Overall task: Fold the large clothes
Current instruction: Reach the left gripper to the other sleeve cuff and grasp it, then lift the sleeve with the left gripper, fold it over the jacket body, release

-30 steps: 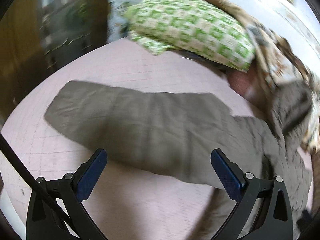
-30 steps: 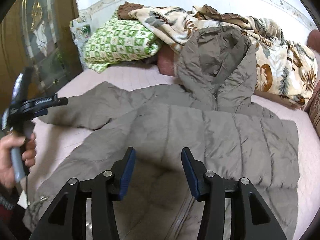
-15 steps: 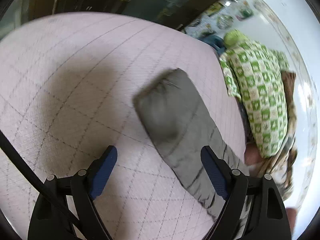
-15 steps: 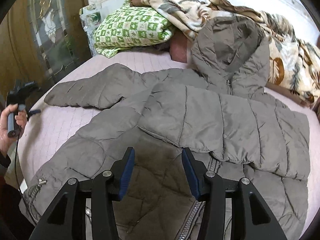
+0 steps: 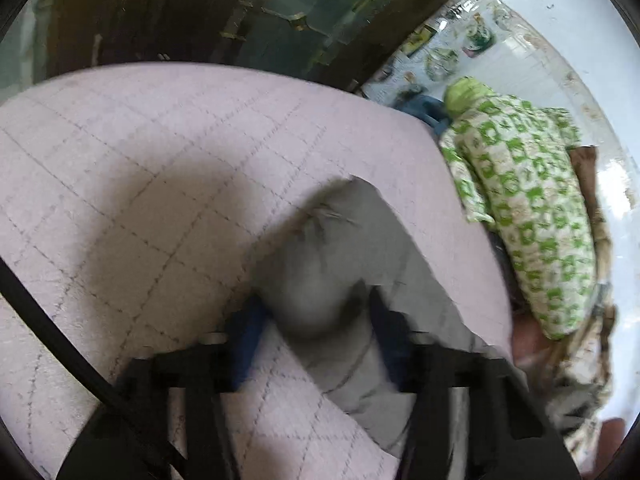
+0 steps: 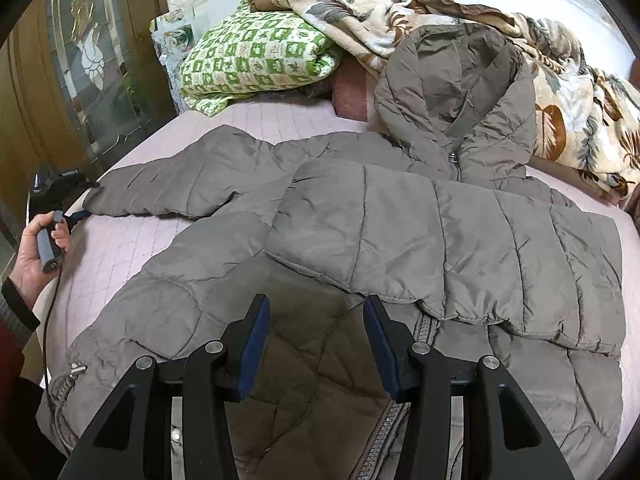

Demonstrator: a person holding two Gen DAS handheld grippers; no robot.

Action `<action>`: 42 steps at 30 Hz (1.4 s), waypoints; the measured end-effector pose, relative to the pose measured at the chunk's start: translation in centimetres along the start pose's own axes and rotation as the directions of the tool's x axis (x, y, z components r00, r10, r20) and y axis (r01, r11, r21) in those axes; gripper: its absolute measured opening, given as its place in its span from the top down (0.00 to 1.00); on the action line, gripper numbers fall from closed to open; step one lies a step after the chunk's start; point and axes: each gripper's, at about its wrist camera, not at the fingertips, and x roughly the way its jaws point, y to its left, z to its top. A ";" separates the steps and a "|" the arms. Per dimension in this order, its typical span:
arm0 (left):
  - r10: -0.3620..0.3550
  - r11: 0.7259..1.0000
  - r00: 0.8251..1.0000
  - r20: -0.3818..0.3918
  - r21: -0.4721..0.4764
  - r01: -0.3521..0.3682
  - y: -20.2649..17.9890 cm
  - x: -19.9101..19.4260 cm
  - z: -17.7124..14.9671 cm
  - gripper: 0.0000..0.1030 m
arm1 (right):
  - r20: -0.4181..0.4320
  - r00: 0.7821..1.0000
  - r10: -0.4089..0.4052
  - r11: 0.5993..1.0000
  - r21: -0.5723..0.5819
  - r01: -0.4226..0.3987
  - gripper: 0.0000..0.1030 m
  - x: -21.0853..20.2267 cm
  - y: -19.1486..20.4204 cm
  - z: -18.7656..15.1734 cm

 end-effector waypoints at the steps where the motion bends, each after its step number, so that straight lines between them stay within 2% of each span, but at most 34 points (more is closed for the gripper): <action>1: -0.007 1.000 1.000 -0.002 -0.002 0.007 0.0 0.0 0.0 0.79 | 0.002 1.000 -0.003 1.000 0.004 0.003 0.49 0.0 -0.1 0.0; 5: -0.018 1.000 0.999 0.032 -0.001 0.018 -0.8 -0.6 0.4 0.82 | 0.012 1.000 -0.017 1.000 0.021 0.016 0.49 -0.1 -0.7 0.1; 12: -0.071 0.994 0.990 0.119 0.089 0.061 -3.5 -3.9 0.9 0.83 | 0.034 0.999 -0.033 0.997 0.075 0.031 0.49 -0.5 -2.1 0.5; 18: -0.146 0.978 0.974 0.176 0.175 0.115 -6.6 -7.4 0.9 0.84 | 0.048 0.998 -0.043 0.994 0.098 0.039 0.49 -1.0 -2.6 0.6; 21: -0.201 0.961 0.961 0.191 0.229 0.156 -8.8 -9.7 0.6 0.84 | 0.056 0.997 -0.048 0.993 0.109 0.042 0.49 -1.3 -2.9 0.6; 25: -0.259 0.932 0.942 0.212 0.311 0.186 -12.0 -13.0 -0.6 0.84 | 0.066 0.996 -0.062 0.989 0.135 0.053 0.49 -1.7 -3.7 0.6; 33: -0.385 0.859 0.905 0.183 0.431 0.278 -18.3 -18.3 -4.6 0.84 | 0.104 0.989 -0.106 0.977 0.198 0.084 0.49 -3.3 -6.6 0.4; 37: -0.414 0.804 0.896 0.159 0.525 0.279 -22.7 -20.9 -7.4 0.84 | 0.115 0.980 -0.159 0.964 0.234 0.129 0.49 -4.0 -9.3 0.0; 41: -0.470 0.740 0.874 0.122 0.594 0.314 -26.9 -24.2 -10.7 0.84 | 0.129 0.975 -0.183 0.940 0.315 0.135 0.49 -4.8 -12.8 -0.5; 42: -0.484 0.717 0.868 0.111 0.619 0.321 -28.2 -25.2 -12.2 0.84 | 0.127 0.974 -0.187 0.932 0.337 0.135 0.49 -4.9 -13.6 -0.6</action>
